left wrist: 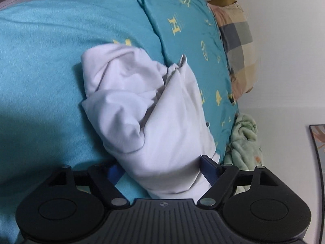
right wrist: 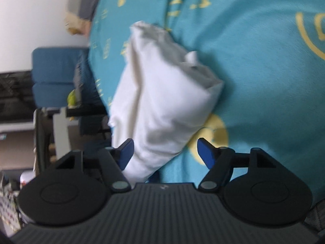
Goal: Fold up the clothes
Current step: 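Grasp the folded shirt bundle with both grippers and lift it, then carry the bundle with both grippers onto the pillow by the blanket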
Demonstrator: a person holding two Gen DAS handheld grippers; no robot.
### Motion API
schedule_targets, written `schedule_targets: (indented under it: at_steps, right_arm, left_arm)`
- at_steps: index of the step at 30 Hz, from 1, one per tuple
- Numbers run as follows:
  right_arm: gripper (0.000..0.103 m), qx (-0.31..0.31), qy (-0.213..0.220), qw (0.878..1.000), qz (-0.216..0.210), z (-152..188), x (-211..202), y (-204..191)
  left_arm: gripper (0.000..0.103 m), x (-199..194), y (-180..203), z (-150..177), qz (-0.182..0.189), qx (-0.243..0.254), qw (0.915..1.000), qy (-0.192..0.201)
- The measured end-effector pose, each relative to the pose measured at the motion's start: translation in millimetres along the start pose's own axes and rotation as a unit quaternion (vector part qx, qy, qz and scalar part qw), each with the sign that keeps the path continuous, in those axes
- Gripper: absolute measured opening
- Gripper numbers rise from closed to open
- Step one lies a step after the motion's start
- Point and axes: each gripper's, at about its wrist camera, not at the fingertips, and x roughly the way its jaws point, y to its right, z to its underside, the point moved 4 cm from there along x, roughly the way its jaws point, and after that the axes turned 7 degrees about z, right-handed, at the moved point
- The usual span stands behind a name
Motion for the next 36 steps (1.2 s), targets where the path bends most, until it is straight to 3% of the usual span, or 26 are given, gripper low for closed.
schedule_targets:
  at_steps: [4, 8, 11, 17, 28, 32, 36]
  right_arm:
    - [0.066, 0.021, 0.032, 0.999, 0.007, -13, 11, 5]
    - [0.030, -0.027, 0.058, 0.998, -0.003, -13, 6, -10]
    - [0.026, -0.049, 0.072, 0.996, -0.012, -12, -1, -17]
    - [0.024, -0.066, 0.085, 0.993, -0.045, -2, -42, -29]
    - [0.024, -0.055, 0.101, 0.989, -0.094, 34, -140, -44]
    - [0.024, -0.053, 0.124, 0.983, -0.123, 17, -187, -47]
    - [0.024, -0.050, 0.154, 0.976, -0.147, -9, -238, -48]
  left_arm:
    - [0.060, 0, -2, -7, -0.002, -0.004, 0.9999, 0.012]
    - [0.036, -8, 6, -10, 0.003, 0.010, 0.9997, 0.024]
    - [0.027, -14, 18, -8, 0.016, 0.022, 0.9992, 0.029]
    - [0.024, -52, 51, 0, 0.043, 0.022, 0.9984, 0.030]
    - [0.025, -126, 141, 55, 0.035, 0.066, 0.9972, 0.011]
    - [0.025, -125, 193, 81, 0.051, 0.096, 0.9941, 0.001]
    - [0.025, -98, 253, 113, 0.069, 0.128, 0.9892, -0.020]
